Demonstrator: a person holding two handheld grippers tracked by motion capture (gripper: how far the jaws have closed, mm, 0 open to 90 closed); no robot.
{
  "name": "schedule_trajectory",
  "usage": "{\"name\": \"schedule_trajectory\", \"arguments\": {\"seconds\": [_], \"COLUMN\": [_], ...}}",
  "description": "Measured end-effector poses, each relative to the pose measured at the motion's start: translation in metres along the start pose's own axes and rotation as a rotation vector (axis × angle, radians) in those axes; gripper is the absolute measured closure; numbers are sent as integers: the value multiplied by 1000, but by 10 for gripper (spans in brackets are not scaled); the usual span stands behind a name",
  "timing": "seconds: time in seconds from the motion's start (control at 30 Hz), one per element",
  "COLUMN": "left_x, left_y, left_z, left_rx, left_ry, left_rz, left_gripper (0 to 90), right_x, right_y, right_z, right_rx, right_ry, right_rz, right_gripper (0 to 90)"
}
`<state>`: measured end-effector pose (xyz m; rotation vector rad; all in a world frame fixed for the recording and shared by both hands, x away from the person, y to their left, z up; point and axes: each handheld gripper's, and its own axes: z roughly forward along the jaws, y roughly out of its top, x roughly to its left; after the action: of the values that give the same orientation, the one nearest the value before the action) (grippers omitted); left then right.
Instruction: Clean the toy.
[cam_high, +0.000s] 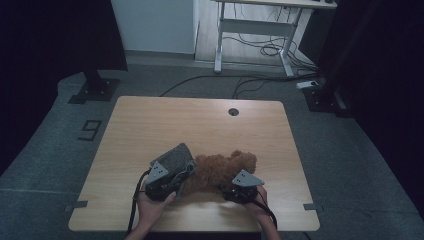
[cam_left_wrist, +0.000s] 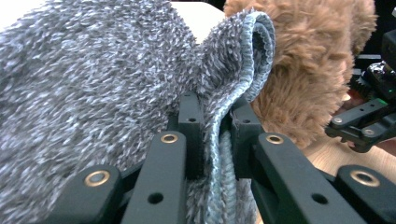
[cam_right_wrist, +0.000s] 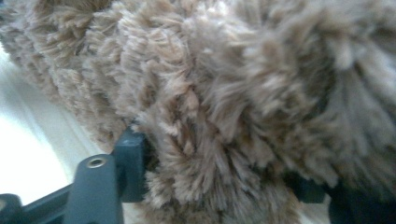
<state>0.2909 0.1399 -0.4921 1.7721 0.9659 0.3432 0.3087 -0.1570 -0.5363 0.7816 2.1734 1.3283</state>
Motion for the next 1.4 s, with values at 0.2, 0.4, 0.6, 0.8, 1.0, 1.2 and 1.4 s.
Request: {"name": "schedule_trajectory", "arguments": {"seconds": [0.2,0.4,0.6,0.8,1.0,1.2,1.4], "left_x": [-4,-29,-68,-90,-75,-60,-43], "left_y": [24,76,110,88,71,58,51], "left_z": [-1,13,53,96,87,69,49], "left_rx": [9,-21,18,176,156,119,95], "left_ry": [-3,-55,-138,-144,-125,-112,-56], "left_rz": [14,71,106,180,155,128,116], "left_gripper": [772,774,772,769,778,783,782], "right_x": [1,4,6,5,3,3,2], "right_y": [-3,-4,-5,-7,-9,-10,-11], "right_z": [2,1,1,0,1,0,-1], "right_rx": [-26,-28,-31,-34,-35,-31,-35], "right_ry": [-34,-46,-56,-54,-38,-35,-32], "right_rz": [-26,-51,-70,-64,-45,-53,-48], "right_gripper": [417,422,422,422,422,421,421]}}
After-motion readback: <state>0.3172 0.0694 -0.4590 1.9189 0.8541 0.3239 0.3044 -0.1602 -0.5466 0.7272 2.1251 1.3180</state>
